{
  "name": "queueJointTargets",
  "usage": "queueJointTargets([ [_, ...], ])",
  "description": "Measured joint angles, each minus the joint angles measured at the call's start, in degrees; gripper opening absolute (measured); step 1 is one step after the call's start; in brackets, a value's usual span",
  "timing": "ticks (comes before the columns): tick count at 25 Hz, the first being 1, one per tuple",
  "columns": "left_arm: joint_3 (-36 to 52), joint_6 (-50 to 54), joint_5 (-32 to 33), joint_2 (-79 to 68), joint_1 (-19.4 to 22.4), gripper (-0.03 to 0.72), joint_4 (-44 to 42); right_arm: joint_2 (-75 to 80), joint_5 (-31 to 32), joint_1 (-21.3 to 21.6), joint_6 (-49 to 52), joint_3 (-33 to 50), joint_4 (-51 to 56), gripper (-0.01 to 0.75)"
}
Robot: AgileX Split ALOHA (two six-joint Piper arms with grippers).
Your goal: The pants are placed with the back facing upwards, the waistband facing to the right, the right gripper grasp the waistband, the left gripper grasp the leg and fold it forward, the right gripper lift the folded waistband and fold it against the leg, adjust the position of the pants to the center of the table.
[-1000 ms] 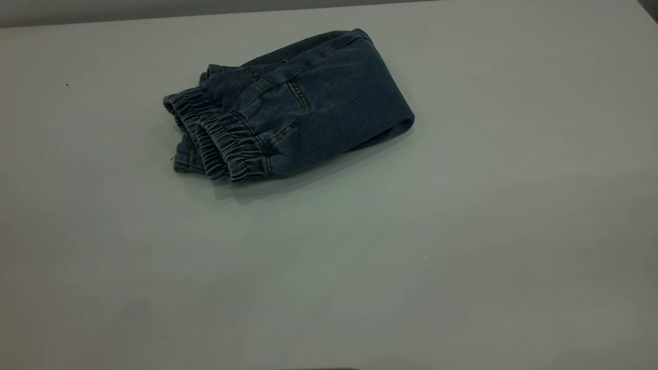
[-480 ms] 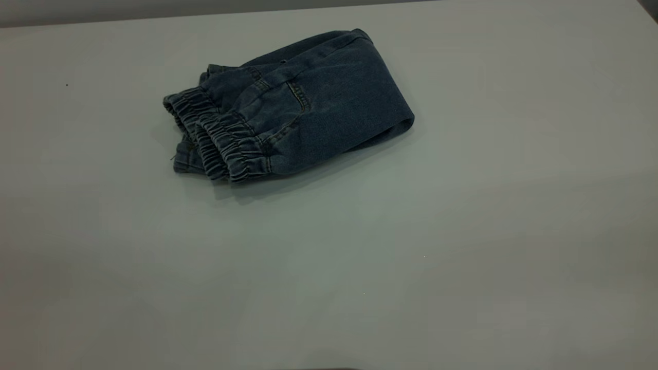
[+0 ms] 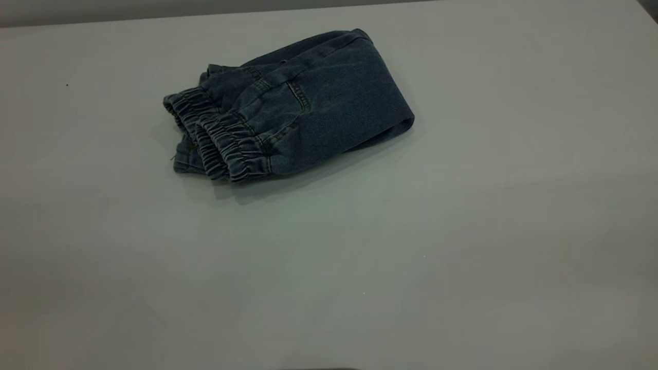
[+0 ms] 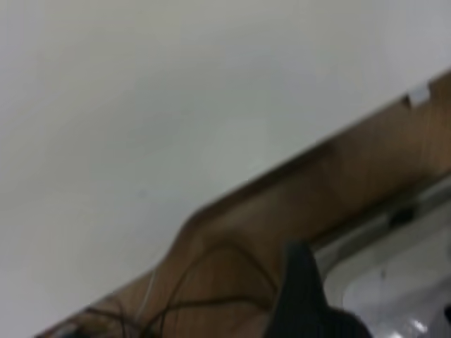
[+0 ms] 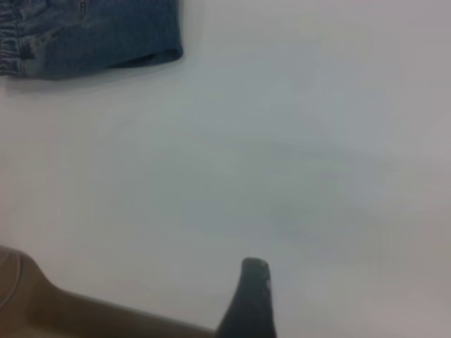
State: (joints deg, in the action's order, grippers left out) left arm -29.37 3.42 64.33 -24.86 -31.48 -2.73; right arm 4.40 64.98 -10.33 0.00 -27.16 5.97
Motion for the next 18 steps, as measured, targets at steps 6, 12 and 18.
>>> queueJointTargets([
  [6, 1.1, 0.1, -0.6, 1.4, 0.0, 0.471, 0.0, 0.0, 0.0, 0.0, 0.0, 0.0, 0.0, 0.594],
  [12, 1.1, 0.1, -0.6, 2.7, 0.0, 0.471, 0.0, 0.0, 0.0, 0.0, 0.0, 0.0, 0.0, 0.594],
  [18, 1.1, 0.1, -0.6, 2.9, 0.0, 0.471, 0.0, 0.0, -0.1, 0.0, 0.0, 0.0, 0.0, 0.594],
])
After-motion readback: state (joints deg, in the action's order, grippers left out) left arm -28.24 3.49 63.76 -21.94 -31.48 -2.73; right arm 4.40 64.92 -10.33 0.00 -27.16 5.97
